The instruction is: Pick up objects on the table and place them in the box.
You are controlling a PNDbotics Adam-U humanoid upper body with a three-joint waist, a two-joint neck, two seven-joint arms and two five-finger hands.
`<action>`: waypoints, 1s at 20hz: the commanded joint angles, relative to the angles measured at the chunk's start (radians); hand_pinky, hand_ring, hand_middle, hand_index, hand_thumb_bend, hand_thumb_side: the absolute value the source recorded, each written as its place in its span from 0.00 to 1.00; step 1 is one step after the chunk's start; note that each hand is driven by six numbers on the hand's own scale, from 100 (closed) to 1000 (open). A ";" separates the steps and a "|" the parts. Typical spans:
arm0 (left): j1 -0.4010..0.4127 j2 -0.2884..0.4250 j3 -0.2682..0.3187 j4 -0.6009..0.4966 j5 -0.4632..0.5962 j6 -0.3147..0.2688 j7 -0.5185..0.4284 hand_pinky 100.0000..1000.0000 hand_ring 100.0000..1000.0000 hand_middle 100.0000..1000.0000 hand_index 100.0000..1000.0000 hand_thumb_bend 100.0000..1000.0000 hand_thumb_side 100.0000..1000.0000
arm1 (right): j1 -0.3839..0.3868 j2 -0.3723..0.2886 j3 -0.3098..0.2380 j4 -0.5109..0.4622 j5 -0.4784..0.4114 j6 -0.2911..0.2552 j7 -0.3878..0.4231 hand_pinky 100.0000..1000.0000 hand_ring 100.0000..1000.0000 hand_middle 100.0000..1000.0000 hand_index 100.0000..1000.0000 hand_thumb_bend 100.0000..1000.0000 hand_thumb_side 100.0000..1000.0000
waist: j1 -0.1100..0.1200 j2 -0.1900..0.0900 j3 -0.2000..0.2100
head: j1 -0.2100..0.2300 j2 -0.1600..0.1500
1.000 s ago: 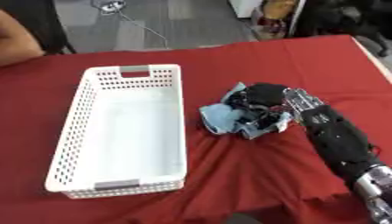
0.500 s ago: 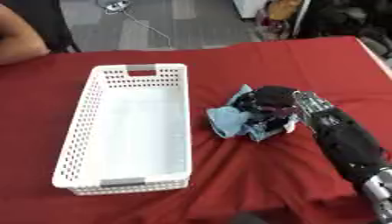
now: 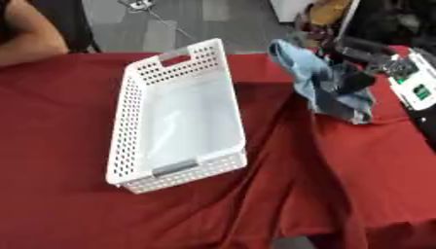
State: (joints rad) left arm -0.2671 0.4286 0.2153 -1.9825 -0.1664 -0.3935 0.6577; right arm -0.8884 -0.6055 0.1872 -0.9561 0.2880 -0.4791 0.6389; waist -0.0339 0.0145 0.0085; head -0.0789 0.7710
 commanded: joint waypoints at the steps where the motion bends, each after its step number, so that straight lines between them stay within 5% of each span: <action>1: -0.008 0.027 0.004 -0.017 -0.005 0.006 -0.001 0.22 0.23 0.42 0.62 0.07 0.66 | -0.032 -0.053 -0.022 -0.048 -0.060 -0.200 0.267 0.00 0.00 0.06 0.17 0.00 0.06 | 0.000 -0.014 -0.002 | 0.010 -0.001; 9: -0.008 0.027 0.000 -0.017 -0.002 0.008 -0.008 0.22 0.23 0.42 0.62 0.06 0.66 | -0.038 -0.016 -0.009 -0.124 -0.129 -0.190 0.268 0.00 0.00 0.07 0.17 0.00 0.05 | 0.003 -0.012 0.001 | 0.006 -0.001; 20: -0.019 0.016 -0.009 -0.017 0.009 0.007 -0.023 0.22 0.23 0.42 0.62 0.07 0.66 | -0.097 0.162 0.007 -0.202 -0.115 -0.217 0.268 0.00 0.00 0.09 0.18 0.00 0.07 | 0.008 -0.010 0.019 | -0.035 -0.001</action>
State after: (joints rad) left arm -0.2740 0.4285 0.2076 -1.9825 -0.1619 -0.3860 0.6393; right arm -0.9560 -0.4484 0.2029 -1.1354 0.1668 -0.4491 0.6689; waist -0.0303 0.0130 0.0268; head -0.0987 0.7710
